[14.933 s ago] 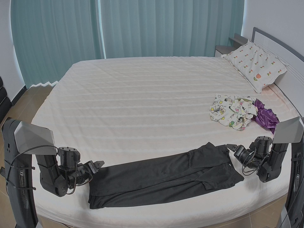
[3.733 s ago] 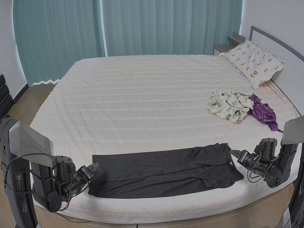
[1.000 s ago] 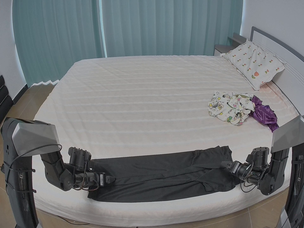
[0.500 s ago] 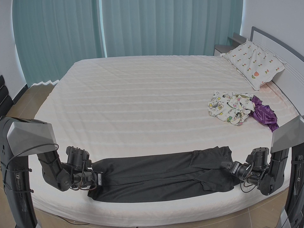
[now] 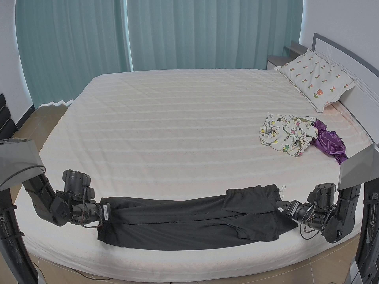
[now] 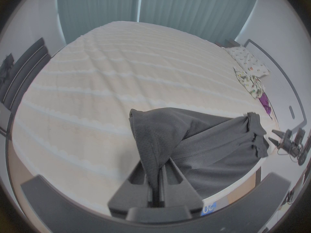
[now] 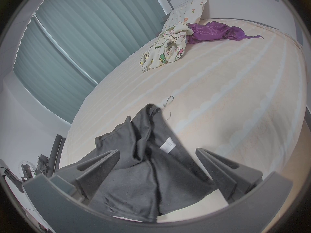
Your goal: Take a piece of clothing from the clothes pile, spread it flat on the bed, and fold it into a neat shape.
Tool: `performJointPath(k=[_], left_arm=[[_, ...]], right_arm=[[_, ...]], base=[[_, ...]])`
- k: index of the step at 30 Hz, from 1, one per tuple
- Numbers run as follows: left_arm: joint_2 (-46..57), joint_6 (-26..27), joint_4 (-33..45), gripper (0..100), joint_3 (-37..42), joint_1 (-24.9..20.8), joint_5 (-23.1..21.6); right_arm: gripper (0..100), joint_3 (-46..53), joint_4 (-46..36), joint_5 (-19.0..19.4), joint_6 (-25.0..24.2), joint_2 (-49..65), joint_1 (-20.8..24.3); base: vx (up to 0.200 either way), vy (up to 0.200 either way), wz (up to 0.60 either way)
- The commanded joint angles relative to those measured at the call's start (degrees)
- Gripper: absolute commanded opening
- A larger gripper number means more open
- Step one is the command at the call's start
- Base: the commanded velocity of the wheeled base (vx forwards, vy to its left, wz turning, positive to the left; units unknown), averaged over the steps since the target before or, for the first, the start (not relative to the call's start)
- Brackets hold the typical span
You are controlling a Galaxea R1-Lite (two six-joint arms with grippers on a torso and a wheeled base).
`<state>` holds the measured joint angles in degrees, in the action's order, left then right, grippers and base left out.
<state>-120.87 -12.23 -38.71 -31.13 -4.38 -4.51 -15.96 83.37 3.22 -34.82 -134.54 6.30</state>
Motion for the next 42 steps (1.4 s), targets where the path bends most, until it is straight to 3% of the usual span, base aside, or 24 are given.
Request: performJointPath(k=[1, 8, 17, 22, 26, 32, 37, 42], left_arm=[[5.03, -0.17, 2.14, 0, -1.38, 4.2, -0.41], [5.47, -0.25, 2.41, 0, -2.09, 10.62, -1.73], [6.52, -0.52, 9.61, 0, -6.83, 17.56, -6.39], [7.75, -5.26, 18.49, 0, -11.67, 18.97, -9.46], [9.34, -7.2, 19.9, 0, -11.67, 18.7, -9.46], [13.29, -7.46, 20.07, 0, -8.59, 15.1, -9.11], [16.81, -10.18, 20.07, 0, -5.78, 7.89, -8.32], [17.6, -14.58, 20.16, 0, -5.69, -1.34, -0.68]], right_arm=[[100, 0.05, 0.04, -0.05, 0.01, 0.15, 0.03], [100, 0.05, 0.04, 0.03, -0.08, 0.33, -0.15], [100, -0.04, 1.36, 0.03, -0.08, 0.24, -0.24], [100, -0.04, 1.62, 0.03, -0.08, 0.33, -0.24], [100, -0.04, 1.62, 0.12, -0.08, 0.33, -0.24], [100, 0.05, 1.62, 0.12, -0.08, 0.15, -0.06], [100, 0.05, 1.62, 0.12, -0.08, 0.24, 0.11], [100, 0.14, 1.71, 0.03, -0.16, 0.24, 0.11]], base=[[0.0, 0.0, 0.0], [0.0, 0.0, 0.0], [0.0, 0.0, 0.0], [0.0, 0.0, 0.0], [0.0, 0.0, 0.0], [0.0, 0.0, 0.0], [0.0, -0.08, 0.0], [0.0, -0.2, 0.0]])
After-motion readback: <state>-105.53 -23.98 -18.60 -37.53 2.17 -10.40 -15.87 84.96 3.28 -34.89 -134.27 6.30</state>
